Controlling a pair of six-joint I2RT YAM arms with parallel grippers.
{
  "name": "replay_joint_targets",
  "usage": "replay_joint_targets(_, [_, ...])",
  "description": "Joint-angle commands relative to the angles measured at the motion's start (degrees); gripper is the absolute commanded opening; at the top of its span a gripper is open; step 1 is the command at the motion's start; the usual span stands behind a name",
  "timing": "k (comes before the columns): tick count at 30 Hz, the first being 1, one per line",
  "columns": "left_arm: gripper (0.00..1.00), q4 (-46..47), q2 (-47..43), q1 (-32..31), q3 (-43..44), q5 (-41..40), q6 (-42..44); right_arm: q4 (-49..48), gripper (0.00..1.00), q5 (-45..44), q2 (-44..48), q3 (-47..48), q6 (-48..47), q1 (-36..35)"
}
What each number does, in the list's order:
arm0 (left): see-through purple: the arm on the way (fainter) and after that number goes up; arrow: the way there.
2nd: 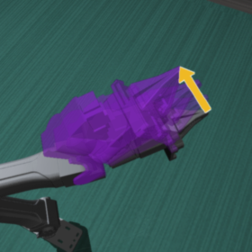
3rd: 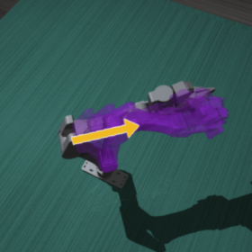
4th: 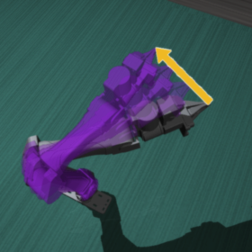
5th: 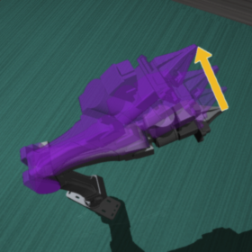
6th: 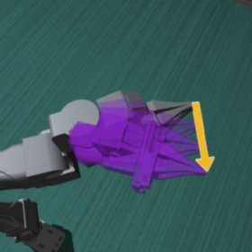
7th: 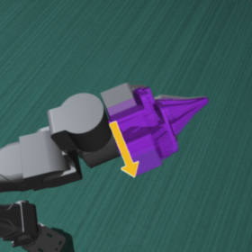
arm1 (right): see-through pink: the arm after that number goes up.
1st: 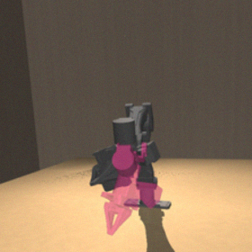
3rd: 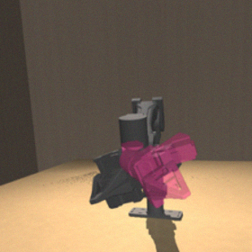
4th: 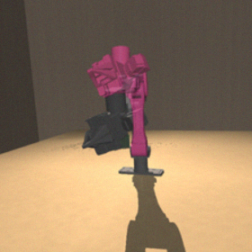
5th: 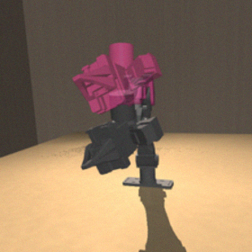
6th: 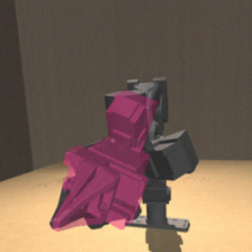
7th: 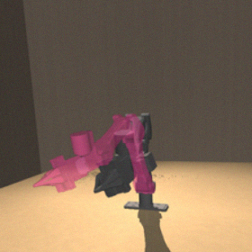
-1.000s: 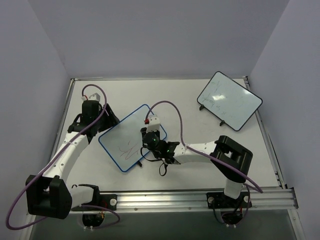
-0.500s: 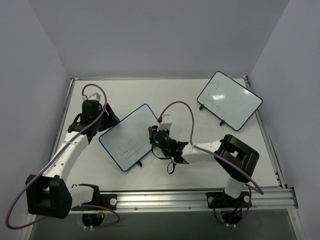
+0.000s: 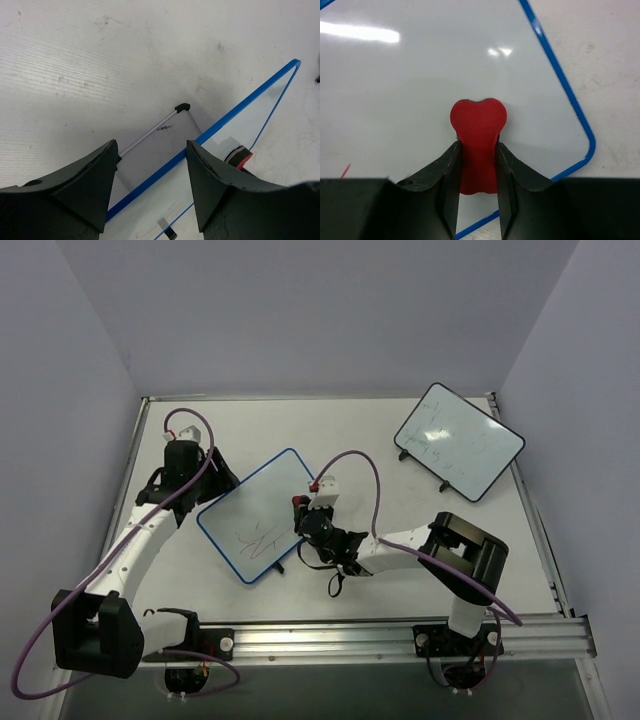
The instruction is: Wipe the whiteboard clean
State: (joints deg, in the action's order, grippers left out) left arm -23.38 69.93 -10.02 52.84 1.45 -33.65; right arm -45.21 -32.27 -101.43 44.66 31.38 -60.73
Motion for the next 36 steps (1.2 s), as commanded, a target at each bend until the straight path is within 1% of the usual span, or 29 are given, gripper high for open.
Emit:
replay_joint_targets(1, [0.66,0.0,-0.41,-0.96,-0.46,1.89,0.34,1.26,0.0,5.38,-4.65,2.0,2.02,-5.18])
replay_joint_targets(4, [0.66,0.17,-0.32,-1.05,-0.54,1.89,0.25,1.35,0.0,4.33,-4.83,2.8,1.93,-7.03])
replay_joint_targets(9, [0.66,0.26,-0.32,-1.23,-0.63,1.89,0.16,1.27,0.0,3.45,-3.6,1.48,2.9,-7.21])
replay_joint_targets(15, [0.66,0.44,-0.15,-1.4,-0.63,1.97,-0.1,0.83,0.0,1.86,-2.11,-2.21,4.22,-5.1])
replay_joint_targets(21, [0.66,0.35,0.03,-1.67,-0.46,1.71,-0.01,-0.49,0.0,2.21,0.44,-6.6,5.19,-0.54])
replay_joint_targets(27, [0.66,0.17,0.12,-1.67,-0.19,1.62,-0.01,-0.32,0.0,1.25,3.16,-9.5,5.36,1.58])
replay_joint_targets(32, [0.66,0.17,0.2,-1.76,-0.19,1.53,-0.01,-0.14,0.0,1.77,3.78,-8.98,4.66,2.55])
replay_joint_targets(36, [0.66,0.17,0.29,-1.84,-0.28,1.45,-0.1,0.04,0.0,1.86,2.47,-6.7,3.26,1.49])
